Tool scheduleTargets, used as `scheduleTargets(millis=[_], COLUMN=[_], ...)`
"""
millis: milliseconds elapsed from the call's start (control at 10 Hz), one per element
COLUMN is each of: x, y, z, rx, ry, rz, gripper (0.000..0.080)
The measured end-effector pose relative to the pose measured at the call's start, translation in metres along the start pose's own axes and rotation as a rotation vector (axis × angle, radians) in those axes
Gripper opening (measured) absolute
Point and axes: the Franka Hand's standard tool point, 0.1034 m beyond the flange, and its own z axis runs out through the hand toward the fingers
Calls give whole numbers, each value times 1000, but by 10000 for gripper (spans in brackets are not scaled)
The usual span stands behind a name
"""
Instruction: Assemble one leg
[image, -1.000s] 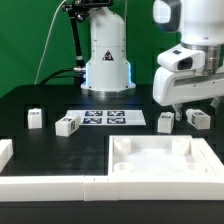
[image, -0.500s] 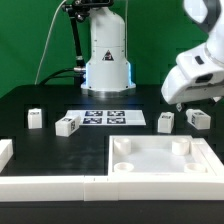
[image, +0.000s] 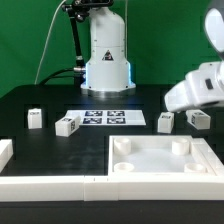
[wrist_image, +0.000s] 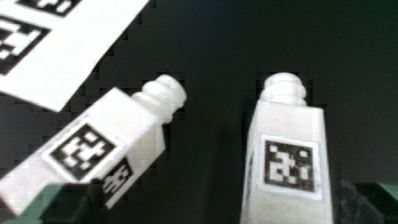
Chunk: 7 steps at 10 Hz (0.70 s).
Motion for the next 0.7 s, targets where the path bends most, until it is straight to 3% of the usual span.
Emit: scheduleTargets(millis=[700], x=[18], y=[-10], z=[21], rx=[-5], ry=[4], rz=[22], gripper=[649])
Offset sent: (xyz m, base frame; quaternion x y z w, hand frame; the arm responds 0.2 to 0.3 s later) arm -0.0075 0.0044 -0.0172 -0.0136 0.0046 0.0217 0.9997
